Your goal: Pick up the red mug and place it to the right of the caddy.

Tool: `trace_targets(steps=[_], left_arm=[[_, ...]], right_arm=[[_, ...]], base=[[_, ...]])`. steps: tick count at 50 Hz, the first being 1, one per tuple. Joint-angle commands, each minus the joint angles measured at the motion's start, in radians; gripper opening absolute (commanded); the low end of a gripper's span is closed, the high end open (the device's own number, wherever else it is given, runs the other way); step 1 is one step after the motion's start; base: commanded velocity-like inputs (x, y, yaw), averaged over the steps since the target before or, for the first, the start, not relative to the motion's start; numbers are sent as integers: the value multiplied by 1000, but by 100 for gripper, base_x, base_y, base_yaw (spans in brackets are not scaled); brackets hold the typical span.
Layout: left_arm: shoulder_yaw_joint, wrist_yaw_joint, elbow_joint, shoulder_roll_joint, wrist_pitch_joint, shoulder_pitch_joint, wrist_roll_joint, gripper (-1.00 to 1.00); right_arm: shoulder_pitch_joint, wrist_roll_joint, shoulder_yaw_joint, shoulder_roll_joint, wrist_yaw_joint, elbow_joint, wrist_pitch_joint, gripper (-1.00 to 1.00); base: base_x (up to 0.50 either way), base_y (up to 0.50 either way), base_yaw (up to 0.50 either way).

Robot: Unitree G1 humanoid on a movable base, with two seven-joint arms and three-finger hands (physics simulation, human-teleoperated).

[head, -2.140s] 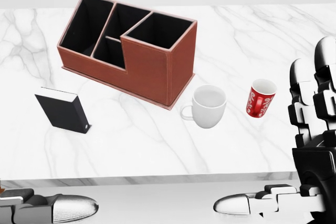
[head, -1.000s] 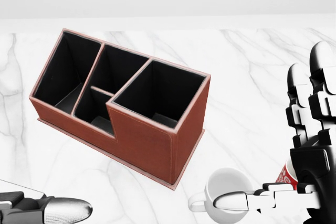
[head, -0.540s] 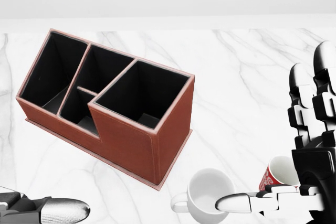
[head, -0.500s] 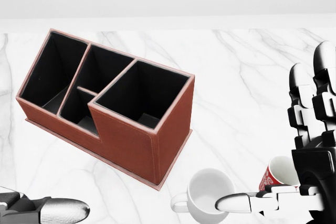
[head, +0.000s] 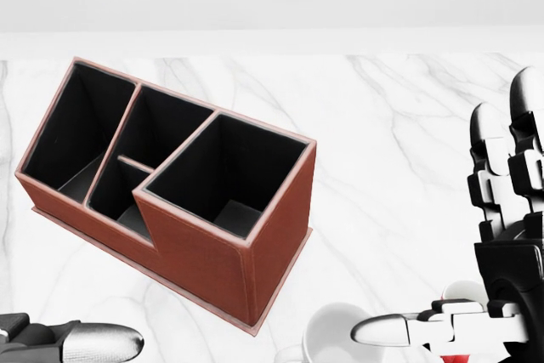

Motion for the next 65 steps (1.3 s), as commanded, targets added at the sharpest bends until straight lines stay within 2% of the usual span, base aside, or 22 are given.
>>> trace_targets(steps=[1,32,39,44,46,47,51,57,59,60,61,65], left_arm=[[-4,14,116,0,0,-43,2,100],[-2,11,107,0,0,-42,0,100],[7,9,94,0,0,-49,-6,100],[21,5,91,1,0,-53,-12,100],[30,4,98,2,0,-58,-16,100],[30,5,100,3,0,-60,-16,100],[31,5,101,3,0,-57,-17,100],[41,4,85,3,0,-63,-26,100],[42,4,72,4,0,-65,-29,100],[42,4,71,4,0,-65,-29,100],[43,4,66,4,0,-65,-30,100],[43,2,70,2,0,-59,-31,100]], right_arm=[[-31,1,8,3,-26,94,0,100],[-26,4,9,5,-31,72,0,100],[-44,56,-40,4,-35,18,0,100],[-56,112,-103,3,-36,-70,0,100],[-81,192,-181,-1,-42,-130,0,100],[-85,196,-191,-12,-37,-139,0,100],[-172,328,-366,-84,-32,-212,0,100],[-153,389,-486,-160,41,-216,0,100],[-168,485,-589,-203,40,-216,0,100],[-167,500,-594,-212,31,-216,0,100],[-166,552,-648,-234,33,-216,0,100],[-123,628,-728,-300,67,-216,0,100]], base=[[0,0,0],[0,-4,0],[0,0,0],[0,0,0],[0,0,0],[0,0,0],[0,0,0],[0,0,0],[0,0,0],[0,0,0],[0,0,0],[0,0,0]])
